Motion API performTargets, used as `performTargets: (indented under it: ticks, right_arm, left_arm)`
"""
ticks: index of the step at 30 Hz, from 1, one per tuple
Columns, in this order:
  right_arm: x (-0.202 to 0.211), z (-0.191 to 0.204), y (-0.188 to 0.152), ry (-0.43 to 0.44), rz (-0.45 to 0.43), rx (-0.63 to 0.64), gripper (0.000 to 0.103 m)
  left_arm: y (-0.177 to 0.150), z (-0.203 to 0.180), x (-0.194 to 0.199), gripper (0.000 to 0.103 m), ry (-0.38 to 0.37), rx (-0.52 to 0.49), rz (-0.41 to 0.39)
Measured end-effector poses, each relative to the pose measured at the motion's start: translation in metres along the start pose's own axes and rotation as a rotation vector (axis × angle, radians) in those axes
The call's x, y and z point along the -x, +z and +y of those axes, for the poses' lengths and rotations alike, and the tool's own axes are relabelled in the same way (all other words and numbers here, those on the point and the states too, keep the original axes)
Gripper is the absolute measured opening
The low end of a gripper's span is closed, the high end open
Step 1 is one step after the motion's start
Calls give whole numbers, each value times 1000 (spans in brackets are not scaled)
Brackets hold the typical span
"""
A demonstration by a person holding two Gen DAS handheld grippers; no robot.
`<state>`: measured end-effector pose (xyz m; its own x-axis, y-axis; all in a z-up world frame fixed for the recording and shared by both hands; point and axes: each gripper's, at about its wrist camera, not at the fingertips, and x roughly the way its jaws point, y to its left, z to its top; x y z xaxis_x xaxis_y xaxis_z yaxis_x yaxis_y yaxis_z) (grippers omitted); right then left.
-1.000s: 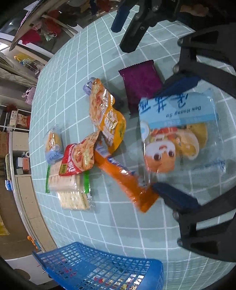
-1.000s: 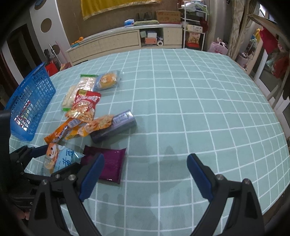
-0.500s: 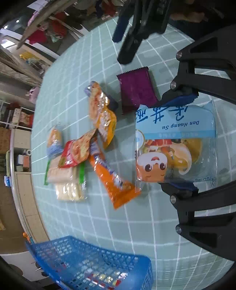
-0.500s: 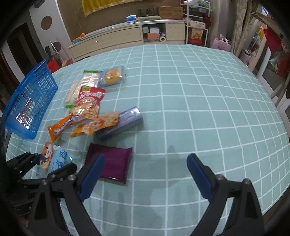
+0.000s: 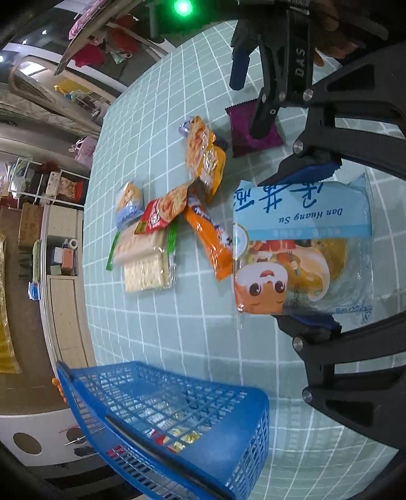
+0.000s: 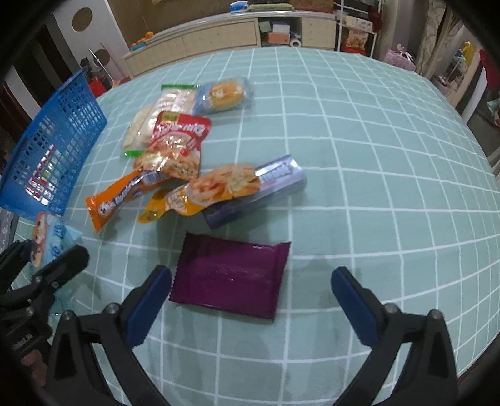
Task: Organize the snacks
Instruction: 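Close the right gripper on the purple pouch while left holds the blue pouch, then carry the blue pouch over the basket with left while right lifts the purple pouch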
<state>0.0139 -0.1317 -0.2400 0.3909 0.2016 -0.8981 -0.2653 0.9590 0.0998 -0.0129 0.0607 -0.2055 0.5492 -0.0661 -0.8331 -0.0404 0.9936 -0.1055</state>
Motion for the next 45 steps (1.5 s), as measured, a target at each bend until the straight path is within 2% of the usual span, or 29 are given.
performTargets:
  ticks: [4, 17, 20, 22, 24, 30, 39, 45]
  right_arm:
    - [-10, 3, 3, 1, 23, -9, 103]
    - [-24, 37, 6, -82, 45, 112, 101]
    - [-24, 42, 6, -77, 37, 124, 93]
    - [-21, 48, 5, -71, 24, 139, 79]
    - [-18, 53, 4, -66, 20, 156, 71]
    - [-13, 55, 6, -63, 19, 168, 56]
    - [4, 51, -11, -31, 30, 141, 54]
    - [33, 58, -12, -28, -15, 154, 54]
  left_arm:
    - [-1, 5, 3, 63, 6, -2, -17]
    - [3, 17, -5, 63, 0, -6, -46]
    - [2, 20, -6, 63, -4, 3, -46]
    - [1, 22, -8, 63, -8, 10, -46]
    - [0, 23, -10, 63, -15, 15, -43]
    - [-2, 25, -8, 63, -27, 13, -52]
    - [-4, 31, 3, 63, -44, 15, -68]
    - [-1, 31, 20, 63, -46, 7, -99]
